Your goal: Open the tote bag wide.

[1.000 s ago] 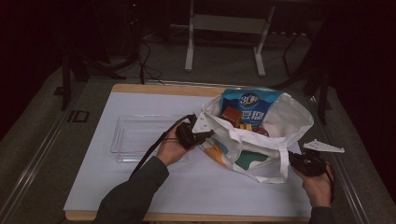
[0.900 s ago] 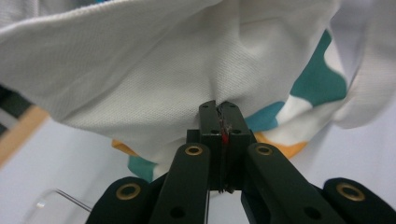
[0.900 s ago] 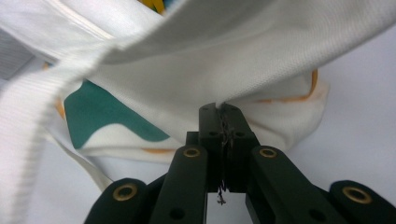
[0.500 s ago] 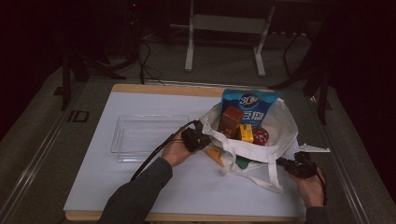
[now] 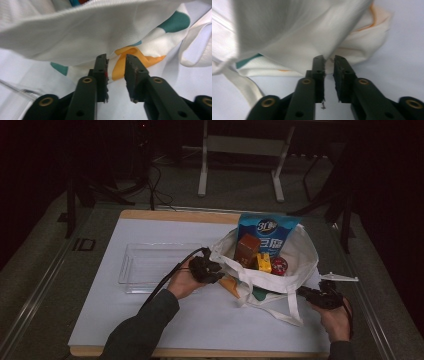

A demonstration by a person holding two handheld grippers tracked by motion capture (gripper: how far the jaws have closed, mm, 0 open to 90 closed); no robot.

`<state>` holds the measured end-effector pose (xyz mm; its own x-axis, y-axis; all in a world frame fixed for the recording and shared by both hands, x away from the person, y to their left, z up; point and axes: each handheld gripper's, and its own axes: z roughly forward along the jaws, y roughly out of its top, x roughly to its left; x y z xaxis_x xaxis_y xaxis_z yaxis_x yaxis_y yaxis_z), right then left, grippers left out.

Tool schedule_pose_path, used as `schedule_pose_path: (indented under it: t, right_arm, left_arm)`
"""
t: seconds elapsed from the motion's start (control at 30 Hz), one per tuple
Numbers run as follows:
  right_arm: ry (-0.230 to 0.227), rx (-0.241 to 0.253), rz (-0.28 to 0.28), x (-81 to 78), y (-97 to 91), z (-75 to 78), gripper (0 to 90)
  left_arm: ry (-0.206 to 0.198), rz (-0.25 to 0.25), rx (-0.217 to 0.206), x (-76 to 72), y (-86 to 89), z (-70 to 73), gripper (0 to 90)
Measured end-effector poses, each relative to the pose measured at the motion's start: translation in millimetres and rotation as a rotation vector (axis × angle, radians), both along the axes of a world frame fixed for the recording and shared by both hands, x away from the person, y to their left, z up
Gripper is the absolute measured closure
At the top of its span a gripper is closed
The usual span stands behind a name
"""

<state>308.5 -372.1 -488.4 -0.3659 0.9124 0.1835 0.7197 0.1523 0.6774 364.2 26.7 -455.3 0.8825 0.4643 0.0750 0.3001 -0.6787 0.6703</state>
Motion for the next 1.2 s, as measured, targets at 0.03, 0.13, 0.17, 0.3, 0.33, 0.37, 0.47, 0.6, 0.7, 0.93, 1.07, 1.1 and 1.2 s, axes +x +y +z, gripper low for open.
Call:
schedule_pose_path:
  t: [0.03,0.13,0.17,0.3,0.33,0.37,0.47,0.6,0.7,0.93,1.07,1.1,1.2]
  right_arm:
    - [-0.01,0.008,-0.006,-1.8,-2.8,4.1,73.9]
    - [-0.048,0.034,-0.021,-6.5,-11.0,18.1,69.1]
    - [-0.059,0.042,-0.027,-8.0,-13.1,23.3,67.5]
    - [-0.102,0.06,-0.032,-11.6,-18.8,42.9,61.9]
    - [-0.108,0.06,-0.028,-12.0,-19.4,47.2,60.4]
    - [-0.112,0.061,-0.026,-12.3,-19.5,51.2,59.6]
    - [-0.121,0.065,-0.018,-12.8,-19.2,58.0,57.2]
    - [-0.152,0.095,0.001,-16.7,-15.8,70.1,53.5]
    - [-0.178,0.107,-0.008,-18.9,-12.8,75.6,52.5]
    - [-0.239,0.082,-0.068,-12.5,-8.2,90.6,54.2]
    - [-0.193,0.077,-0.079,-0.1,-4.4,88.2,55.5]
    - [-0.181,0.083,-0.081,3.0,-3.2,86.0,55.7]
    - [-0.152,0.087,-0.086,9.8,-0.4,78.9,64.2]
  left_arm:
    - [-0.004,0.001,-0.007,-1.0,2.7,3.1,66.7]
    - [-0.012,0.004,-0.038,-3.2,11.2,12.6,62.7]
    - [-0.015,0.006,-0.046,-3.4,14.4,16.0,61.5]
    - [-0.013,0.027,-0.111,-3.2,27.6,28.5,58.8]
    - [-0.012,0.026,-0.126,-3.0,31.1,31.4,59.2]
    - [-0.016,0.032,-0.139,-3.1,34.2,34.0,59.3]
    - [-0.024,0.048,-0.155,-3.0,39.9,38.9,57.4]
    - [-0.053,0.065,-0.192,-2.8,48.9,52.4,56.9]
    - [-0.069,0.079,-0.197,-2.5,48.4,60.2,58.3]
    - [-0.076,0.164,-0.229,6.9,44.7,68.0,51.4]
    - [-0.031,0.188,-0.196,15.1,34.2,58.9,51.3]
    - [-0.02,0.194,-0.188,17.0,31.3,55.9,51.4]
    - [-0.013,0.214,-0.188,19.5,26.2,52.0,53.2]
